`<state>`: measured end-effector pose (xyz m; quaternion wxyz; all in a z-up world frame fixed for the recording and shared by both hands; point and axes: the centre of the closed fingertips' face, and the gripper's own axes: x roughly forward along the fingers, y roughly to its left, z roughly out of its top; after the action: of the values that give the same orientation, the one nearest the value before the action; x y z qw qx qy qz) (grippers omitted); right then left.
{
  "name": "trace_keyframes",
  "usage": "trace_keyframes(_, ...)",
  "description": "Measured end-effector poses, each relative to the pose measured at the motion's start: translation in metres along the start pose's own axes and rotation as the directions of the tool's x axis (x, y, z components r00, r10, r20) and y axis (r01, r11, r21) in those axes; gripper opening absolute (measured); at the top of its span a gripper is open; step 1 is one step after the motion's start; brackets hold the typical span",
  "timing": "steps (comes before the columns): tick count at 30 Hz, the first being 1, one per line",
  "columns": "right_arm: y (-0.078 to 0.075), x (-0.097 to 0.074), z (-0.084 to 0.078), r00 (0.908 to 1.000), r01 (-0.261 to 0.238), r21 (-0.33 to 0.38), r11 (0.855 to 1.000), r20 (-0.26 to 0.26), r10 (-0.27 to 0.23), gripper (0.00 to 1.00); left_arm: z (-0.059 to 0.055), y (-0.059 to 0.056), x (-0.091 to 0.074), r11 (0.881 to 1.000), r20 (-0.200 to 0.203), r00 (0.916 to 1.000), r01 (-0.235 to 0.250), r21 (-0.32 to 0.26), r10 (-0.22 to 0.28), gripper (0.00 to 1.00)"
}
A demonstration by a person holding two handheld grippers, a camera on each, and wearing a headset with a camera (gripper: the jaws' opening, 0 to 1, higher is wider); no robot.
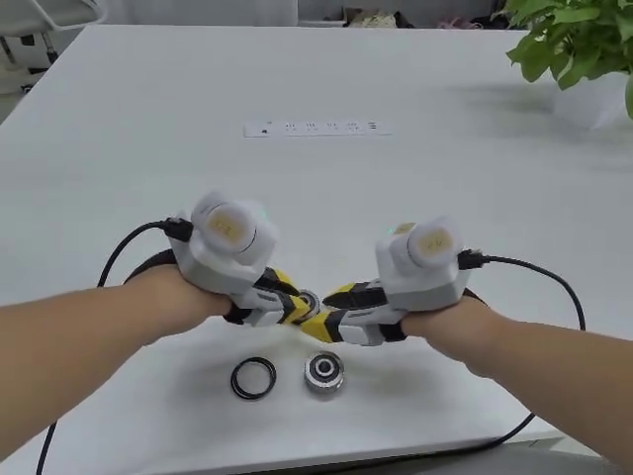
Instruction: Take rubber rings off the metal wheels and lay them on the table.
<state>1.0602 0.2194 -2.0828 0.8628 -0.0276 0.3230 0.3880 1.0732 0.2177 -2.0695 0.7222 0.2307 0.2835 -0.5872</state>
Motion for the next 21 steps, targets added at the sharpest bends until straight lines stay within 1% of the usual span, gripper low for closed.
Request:
trace_keyframes(4, -0.0007, 0.0038, 0.0002, 1.0, 0.006, -0.021, 1.0, -0.002, -0.006, 0.28, -0.0002, -0.0004, 0.0, 1.0, -0.006, 1.0, -0.005, 0.013, 0.005, 0.08)
trace_keyframes(8, -0.0028, 0.0063, 0.0013, 0.9999, 0.016, -0.034, 0.999, 0.004, -0.016, 0.26, -0.0001, -0.0005, -0.0001, 1.0, -0.003, 1.0, -0.008, 0.006, 0.008, 0.08)
trace_keyframes(11, -0.0001, 0.0069, 0.0019, 0.9999, 0.006, -0.044, 0.999, 0.01, -0.005, 0.24, 0.0001, -0.0004, -0.0001, 1.0, -0.002, 0.9999, -0.01, 0.004, 0.01, 0.08)
trace_keyframes(12, -0.0012, 0.0061, 0.0017, 0.9999, 0.014, -0.047, 0.999, 0.01, -0.013, 0.24, 0.0001, -0.0005, -0.0002, 1.0, -0.002, 0.9999, -0.011, 0.003, 0.011, 0.08)
trace_keyframes(17, -0.0026, 0.0014, -0.0009, 0.9999, 0.008, -0.058, 0.998, 0.009, -0.008, 0.21, 0.0, -0.0005, -0.0002, 1.0, 0.002, 0.9999, -0.011, -0.002, 0.011, 0.08)
trace_keyframes(19, -0.0036, 0.0006, -0.0034, 0.9999, 0.012, -0.068, 0.998, -0.002, -0.012, 0.18, 0.0, -0.0005, -0.0003, 1.0, 0.002, 0.9999, -0.012, -0.004, 0.012, 0.08)
trace_keyframes(21, -0.0035, -0.0003, -0.0035, 0.9999, 0.01, -0.063, 0.998, 0.001, -0.01, 0.15, 0.0001, -0.0006, -0.0003, 1.0, 0.001, 0.9999, -0.012, -0.005, 0.012, 0.08)
